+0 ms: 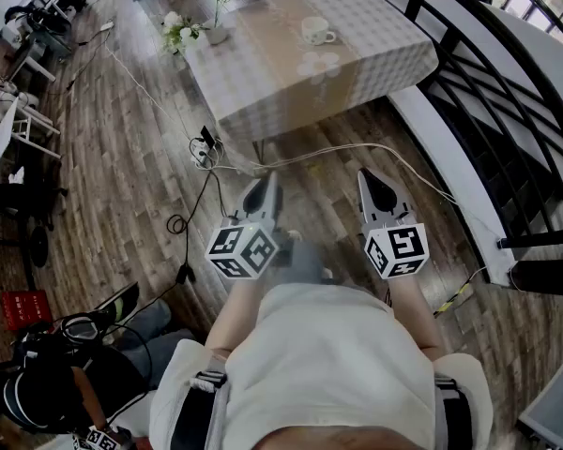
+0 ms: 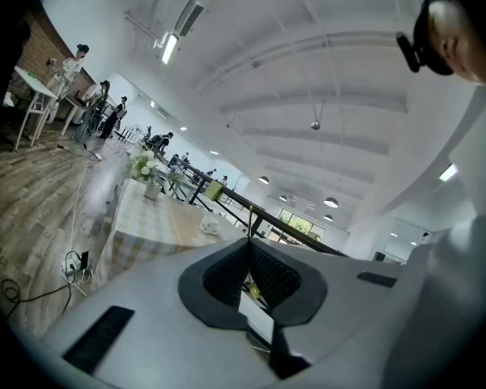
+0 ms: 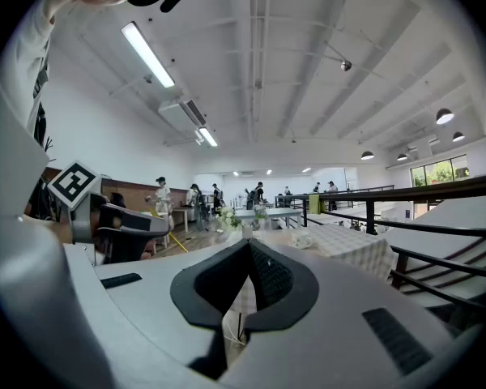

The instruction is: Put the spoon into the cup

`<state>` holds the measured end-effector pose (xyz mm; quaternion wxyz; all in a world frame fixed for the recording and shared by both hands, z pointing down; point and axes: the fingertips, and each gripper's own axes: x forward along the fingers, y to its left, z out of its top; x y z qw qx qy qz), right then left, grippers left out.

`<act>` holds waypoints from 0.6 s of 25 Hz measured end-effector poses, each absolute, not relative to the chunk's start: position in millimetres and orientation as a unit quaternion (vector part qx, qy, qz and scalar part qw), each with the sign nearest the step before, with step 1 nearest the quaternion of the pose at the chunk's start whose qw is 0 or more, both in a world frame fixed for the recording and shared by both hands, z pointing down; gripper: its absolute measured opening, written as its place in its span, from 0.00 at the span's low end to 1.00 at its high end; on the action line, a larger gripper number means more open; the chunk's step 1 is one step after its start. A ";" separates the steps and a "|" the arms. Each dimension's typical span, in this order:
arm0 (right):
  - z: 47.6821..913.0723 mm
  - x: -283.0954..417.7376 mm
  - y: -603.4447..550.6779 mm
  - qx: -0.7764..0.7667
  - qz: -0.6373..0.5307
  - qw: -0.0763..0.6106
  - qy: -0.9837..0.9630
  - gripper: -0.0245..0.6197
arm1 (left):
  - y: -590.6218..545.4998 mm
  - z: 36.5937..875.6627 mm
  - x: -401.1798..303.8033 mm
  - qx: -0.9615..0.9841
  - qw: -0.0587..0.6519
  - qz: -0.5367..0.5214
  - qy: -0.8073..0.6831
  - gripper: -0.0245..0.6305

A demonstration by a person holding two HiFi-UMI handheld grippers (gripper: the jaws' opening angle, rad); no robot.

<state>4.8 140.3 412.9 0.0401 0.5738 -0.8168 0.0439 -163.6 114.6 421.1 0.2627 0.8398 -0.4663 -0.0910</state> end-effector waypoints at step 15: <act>398.0 1.3 179.4 0.571 0.023 0.035 -0.820 0.04 | 152.4 405.4 -153.8 0.850 0.254 -0.105 -0.449 0.04</act>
